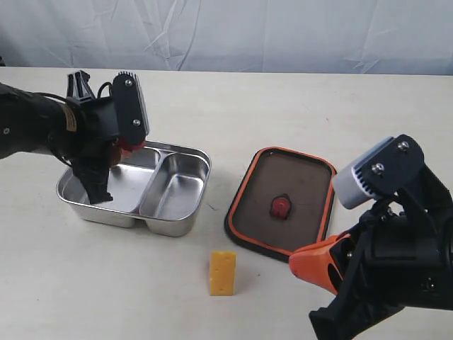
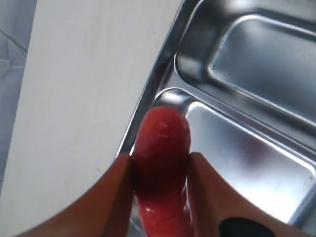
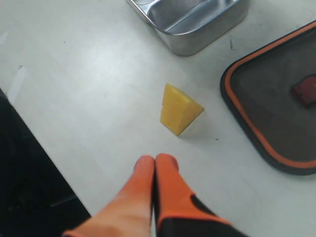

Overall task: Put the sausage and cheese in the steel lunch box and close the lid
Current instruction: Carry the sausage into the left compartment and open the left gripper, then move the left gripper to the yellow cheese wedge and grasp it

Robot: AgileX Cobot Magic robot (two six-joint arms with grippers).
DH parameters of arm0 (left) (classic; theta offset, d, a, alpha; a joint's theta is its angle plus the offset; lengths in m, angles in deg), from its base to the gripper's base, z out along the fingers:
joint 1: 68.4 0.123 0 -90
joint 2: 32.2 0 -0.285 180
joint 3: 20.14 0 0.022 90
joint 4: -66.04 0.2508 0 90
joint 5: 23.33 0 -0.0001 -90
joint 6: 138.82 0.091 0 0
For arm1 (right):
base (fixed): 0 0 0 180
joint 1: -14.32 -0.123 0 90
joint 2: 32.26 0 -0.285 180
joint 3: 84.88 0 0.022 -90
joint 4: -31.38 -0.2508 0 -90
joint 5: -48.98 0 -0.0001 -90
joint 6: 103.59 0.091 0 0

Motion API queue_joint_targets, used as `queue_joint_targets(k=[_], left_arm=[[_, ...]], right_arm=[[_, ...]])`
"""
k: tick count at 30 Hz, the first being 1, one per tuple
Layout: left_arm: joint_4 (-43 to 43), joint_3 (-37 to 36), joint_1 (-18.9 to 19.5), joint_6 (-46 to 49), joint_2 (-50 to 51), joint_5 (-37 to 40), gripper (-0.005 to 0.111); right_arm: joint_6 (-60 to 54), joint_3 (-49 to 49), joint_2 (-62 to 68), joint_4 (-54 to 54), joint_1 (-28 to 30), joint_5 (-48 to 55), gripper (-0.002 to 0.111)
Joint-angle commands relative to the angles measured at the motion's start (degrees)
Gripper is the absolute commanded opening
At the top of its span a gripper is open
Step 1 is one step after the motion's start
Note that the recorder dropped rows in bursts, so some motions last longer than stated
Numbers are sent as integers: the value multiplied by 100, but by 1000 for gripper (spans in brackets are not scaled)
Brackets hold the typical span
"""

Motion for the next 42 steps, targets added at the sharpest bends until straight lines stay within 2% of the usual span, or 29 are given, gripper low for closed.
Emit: queue_joint_targets(k=[1, 5, 8, 13, 20, 23, 26, 30, 32, 35, 38, 40, 42], left_arm=[[-367, 26, 27, -89, 331, -277, 0], [-726, 26, 36, -102, 527, -231, 6], [-913, 26, 94, -150, 605, -204, 17], [-961, 26, 271, -763, 605, -178, 41], [-1138, 35, 321, -996, 489, 48, 52], [-1737, 156, 321, -996, 383, 201, 54], [-2700, 340, 321, -996, 188, 523, 54], [-4017, 560, 309, -944, -179, 1430, 54], [-4520, 586, 309, -639, -344, 1853, 54], [-5512, 586, 309, 629, -480, 2621, 54], [-6575, 586, 309, 1138, -491, 3508, 54], [-6602, 586, 166, 1116, -491, 3921, 54], [-6242, 554, -160, 1012, -491, 3706, 54]], right_arm=[[3, -24, -31, -119, -8, -13, -1], [101, -24, -31, -129, -8, 0, -1], [113, -24, -31, -129, -8, 0, -1], [185, -24, -31, -129, -8, 28, -1], [251, -24, -31, -129, -8, 28, -1], [292, -24, -31, -129, -8, 83, -1], [503, -24, -31, -129, 2, 120, -1], [1166, -11, -31, 92, 29, -19, -1], [1701, -11, -31, 486, 29, -189, -1], [2743, -11, -90, 1351, 29, -447, -1], [4059, -11, -255, 2467, 29, -408, -1], [5302, -11, -555, 3725, 29, 76, -1], [6452, -11, -954, 4884, 29, 854, -1]])
